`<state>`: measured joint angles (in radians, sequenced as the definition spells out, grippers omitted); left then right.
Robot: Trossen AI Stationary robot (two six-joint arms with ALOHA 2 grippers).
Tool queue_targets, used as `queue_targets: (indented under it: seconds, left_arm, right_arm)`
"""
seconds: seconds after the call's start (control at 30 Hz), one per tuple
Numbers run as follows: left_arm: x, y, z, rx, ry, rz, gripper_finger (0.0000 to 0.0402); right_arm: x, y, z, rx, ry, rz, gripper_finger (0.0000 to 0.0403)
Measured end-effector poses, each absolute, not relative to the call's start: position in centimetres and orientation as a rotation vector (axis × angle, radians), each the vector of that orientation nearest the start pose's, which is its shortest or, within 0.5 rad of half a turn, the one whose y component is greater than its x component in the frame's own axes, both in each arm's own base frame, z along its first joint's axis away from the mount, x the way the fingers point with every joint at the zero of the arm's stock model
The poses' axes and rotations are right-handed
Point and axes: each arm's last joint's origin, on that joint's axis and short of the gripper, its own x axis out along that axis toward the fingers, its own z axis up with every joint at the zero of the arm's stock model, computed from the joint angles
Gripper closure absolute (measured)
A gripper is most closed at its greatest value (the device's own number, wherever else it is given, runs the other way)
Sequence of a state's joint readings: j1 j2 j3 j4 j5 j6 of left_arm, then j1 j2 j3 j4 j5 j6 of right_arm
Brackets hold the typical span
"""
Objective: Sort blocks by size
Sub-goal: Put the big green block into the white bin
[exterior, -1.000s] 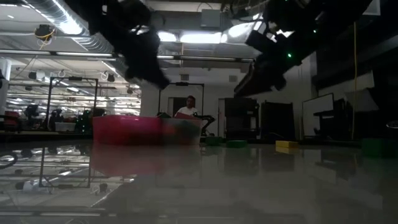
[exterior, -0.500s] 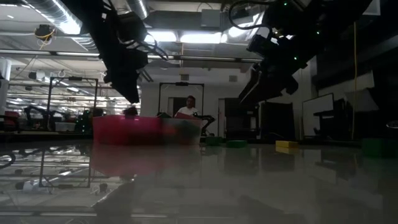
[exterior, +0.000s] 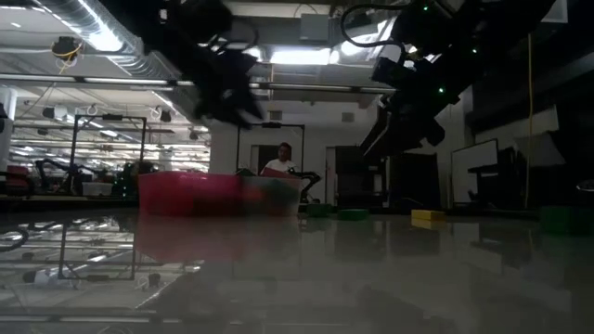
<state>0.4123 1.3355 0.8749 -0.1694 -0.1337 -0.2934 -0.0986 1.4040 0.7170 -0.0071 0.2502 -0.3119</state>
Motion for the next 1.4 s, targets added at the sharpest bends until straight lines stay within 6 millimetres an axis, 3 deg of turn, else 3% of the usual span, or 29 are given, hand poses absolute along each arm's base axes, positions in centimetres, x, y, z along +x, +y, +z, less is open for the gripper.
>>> queue_targets:
  seconds: [0.13, 0.3, 0.73, 1.17, 1.4]
  left_arm:
    - [29.1, 9.8, 24.6, -0.300, 0.408, 0.498, 0.0202]
    - [32.8, 7.8, 22.9, -0.231, 0.314, 0.429, 0.0202]
    - [41.0, 5.2, 16.2, -0.173, 0.446, 0.506, 0.0202]
    - [43.2, 6.6, 11.0, -0.215, 0.524, 0.579, 0.0202]
    - [43.2, 7.3, 10.4, -0.225, 0.530, 0.602, 0.0202]
  right_arm:
    - [27.4, -3.6, 19.4, -0.369, 0.756, -0.279, 0.0134]
    - [27.2, -3.7, 19.2, -0.391, 0.785, -0.300, 0.0134]
    - [26.5, -3.7, 21.0, -0.411, 0.989, -0.283, 0.0134]
    - [26.1, -3.6, 22.2, -0.418, 1.100, -0.257, 0.0134]
    - [25.9, -3.6, 22.1, -0.419, 1.122, -0.253, 0.0134]
